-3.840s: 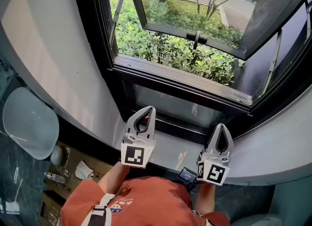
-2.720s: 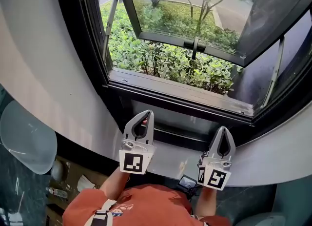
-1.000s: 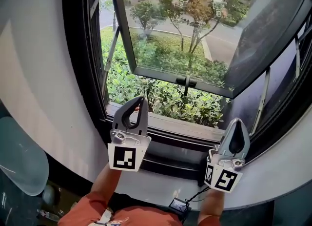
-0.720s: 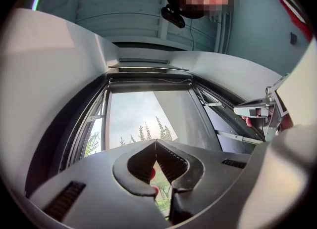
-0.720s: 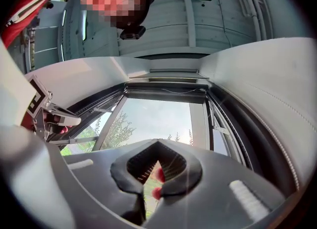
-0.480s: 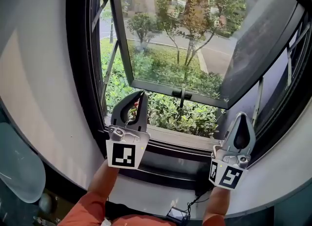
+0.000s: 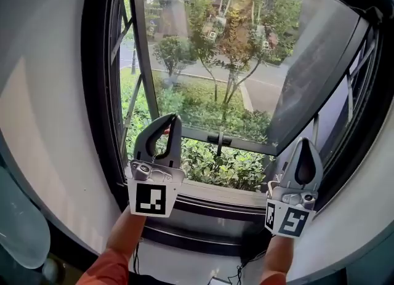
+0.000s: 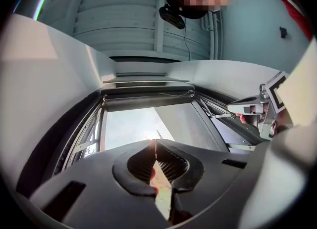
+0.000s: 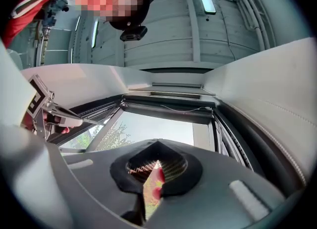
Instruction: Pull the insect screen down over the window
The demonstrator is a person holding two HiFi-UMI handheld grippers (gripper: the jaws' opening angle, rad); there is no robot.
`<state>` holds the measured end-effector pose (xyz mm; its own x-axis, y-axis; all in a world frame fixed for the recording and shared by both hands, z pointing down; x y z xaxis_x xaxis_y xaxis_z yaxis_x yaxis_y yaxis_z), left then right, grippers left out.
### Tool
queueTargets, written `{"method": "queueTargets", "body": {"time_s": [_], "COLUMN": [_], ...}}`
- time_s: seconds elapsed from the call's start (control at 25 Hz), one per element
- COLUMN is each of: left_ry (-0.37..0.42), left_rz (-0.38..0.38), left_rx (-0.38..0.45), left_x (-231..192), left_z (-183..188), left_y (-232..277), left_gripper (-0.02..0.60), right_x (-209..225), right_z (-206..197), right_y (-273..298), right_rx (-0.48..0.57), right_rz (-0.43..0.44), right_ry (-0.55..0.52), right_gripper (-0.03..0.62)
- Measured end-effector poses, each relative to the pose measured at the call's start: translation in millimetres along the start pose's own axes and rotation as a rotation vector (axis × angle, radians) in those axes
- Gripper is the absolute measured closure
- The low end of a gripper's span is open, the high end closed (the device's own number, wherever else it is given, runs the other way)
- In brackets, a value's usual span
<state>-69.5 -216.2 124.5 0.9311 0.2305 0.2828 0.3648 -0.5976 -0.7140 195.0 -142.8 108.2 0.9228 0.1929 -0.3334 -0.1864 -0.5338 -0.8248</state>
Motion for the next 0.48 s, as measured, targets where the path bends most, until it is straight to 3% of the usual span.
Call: {"method": "queueTargets", "body": {"time_s": [0.28, 0.36, 0.48], "left_ry": [0.101, 0.087, 0.003], "left_rz": [-0.031, -0.031, -0.027], "left_rx": [0.048, 0.056, 0.077], "left_x": [-5.8, -7.9, -14.9], "left_z": [33.1, 40.3, 46.5], "left_y": [33.4, 42.3, 52.4], "left_gripper": [0.575, 0.575, 0.575], "right_x": [13.2, 18.8, 27.1], "right_z": [25.6, 32.2, 37.5], "right_y": [35.9, 46.6, 60.7], "right_rx": [0.055, 0.072, 0.096], "right_rz": [0.019, 0.023, 0.029], "right_ry": [-0.097, -0.088, -0.002], "right_gripper": [0.585, 0.585, 0.585]}}
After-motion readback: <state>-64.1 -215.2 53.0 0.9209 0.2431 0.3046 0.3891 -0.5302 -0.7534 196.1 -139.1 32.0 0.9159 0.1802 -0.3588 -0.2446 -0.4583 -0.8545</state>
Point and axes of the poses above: the fingertips, and each gripper's own axes: y forward along the fingers, x to its right, z out of its top, the point moved 4 cm from there along -y, backward along the fingers, and after that the axes turned 1 degree about x, right-handed, at the moved point
